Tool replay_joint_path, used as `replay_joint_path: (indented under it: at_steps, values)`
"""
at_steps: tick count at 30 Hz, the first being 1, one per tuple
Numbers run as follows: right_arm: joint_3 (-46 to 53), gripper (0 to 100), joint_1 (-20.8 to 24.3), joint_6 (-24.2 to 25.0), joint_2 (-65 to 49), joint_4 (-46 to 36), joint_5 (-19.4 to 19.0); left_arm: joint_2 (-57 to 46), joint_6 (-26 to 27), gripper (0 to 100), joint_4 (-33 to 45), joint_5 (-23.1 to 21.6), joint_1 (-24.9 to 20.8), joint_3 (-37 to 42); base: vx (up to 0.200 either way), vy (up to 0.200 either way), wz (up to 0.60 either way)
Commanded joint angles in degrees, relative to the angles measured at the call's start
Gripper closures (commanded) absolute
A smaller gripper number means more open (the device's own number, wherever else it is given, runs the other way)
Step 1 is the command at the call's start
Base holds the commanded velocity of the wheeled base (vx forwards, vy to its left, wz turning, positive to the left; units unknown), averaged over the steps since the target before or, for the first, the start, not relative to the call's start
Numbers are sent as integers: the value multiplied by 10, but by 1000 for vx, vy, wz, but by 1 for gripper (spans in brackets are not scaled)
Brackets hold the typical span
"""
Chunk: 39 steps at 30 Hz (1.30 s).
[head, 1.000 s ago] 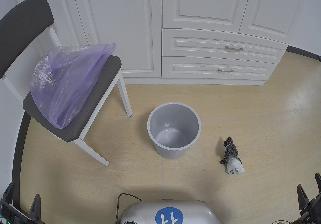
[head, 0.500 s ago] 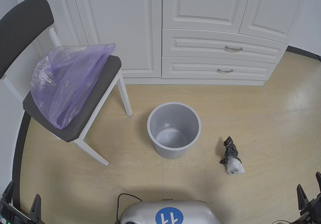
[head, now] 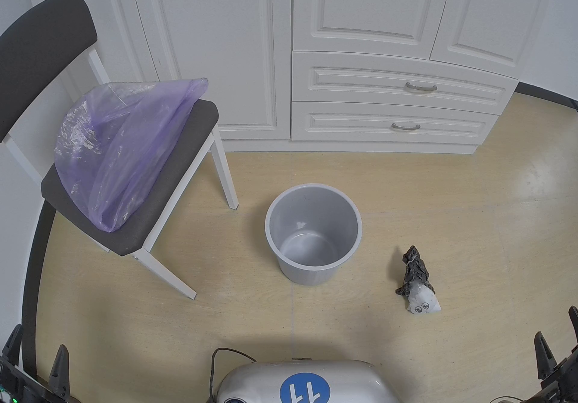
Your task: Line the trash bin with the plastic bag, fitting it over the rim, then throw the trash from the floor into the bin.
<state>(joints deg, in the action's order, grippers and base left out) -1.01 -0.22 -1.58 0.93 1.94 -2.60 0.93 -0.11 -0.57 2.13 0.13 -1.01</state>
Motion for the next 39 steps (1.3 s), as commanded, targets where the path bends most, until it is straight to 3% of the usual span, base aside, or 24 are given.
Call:
replay_joint_path:
  at_steps: [1, 6, 7, 11, 13, 14, 15, 16, 18, 21, 26, 27, 30, 37, 39]
  values:
    - [-59, 0, 0, 22, -8, 43, -47, -9, 13, 0, -4, -13, 0, 10, 0, 0, 0]
    - [-69, 0, 0, 34, -4, -10, -59, -8, -22, 0, -55, -25, -1, -51, 0, 0, 0]
    - [-75, 0, 0, 39, 17, -26, -60, 14, -75, 0, -65, -44, -9, -118, 0, 0, 0]
    - [-139, 0, 2, 68, 138, -15, -59, 114, -89, 0, -20, -69, -45, -216, 0, 0, 0]
    - [-205, 0, 1, 95, 245, 15, -57, 224, -89, 0, 10, -51, -48, -253, 0, 0, 0]
    - [-208, 0, 1, 95, 250, 17, -57, 232, -89, 0, 11, -50, -47, -254, 0, 0, 0]
    - [-256, 0, -7, 98, 329, 41, -50, 315, -82, 0, 13, -29, -42, -280, 0, 0, 0]
    - [-256, 0, -7, 98, 329, 41, -50, 315, -82, 0, 13, -29, -42, -280, 0, 0, 0]
    - [-328, 0, -10, 98, 436, 69, -13, 432, -47, 0, 12, 6, -40, -319, 0, 0, 0]
    - [-383, 0, -4, 104, 508, 69, 22, 507, -10, 0, 10, 21, -48, -333, 0, 0, 0]
    - [-389, 0, 0, 143, 535, 71, 29, 586, 19, 0, 0, 46, -92, -341, 0, 0, 0]
    - [-370, 0, 0, 156, 531, 71, 24, 635, 18, 0, -16, 89, -110, -355, 0, 0, 0]
    - [-363, 0, -4, 154, 541, 73, 25, 709, 16, 0, -33, 134, -114, -382, 0, 0, 0]
    - [-365, 0, -1, 154, 534, 72, 22, 795, 17, 0, -33, 179, -114, -422, 0, 0, 0]
    - [-363, 0, -1, 153, 533, 72, 22, 822, 19, 0, -36, 211, -111, -426, 0, 0, 0]
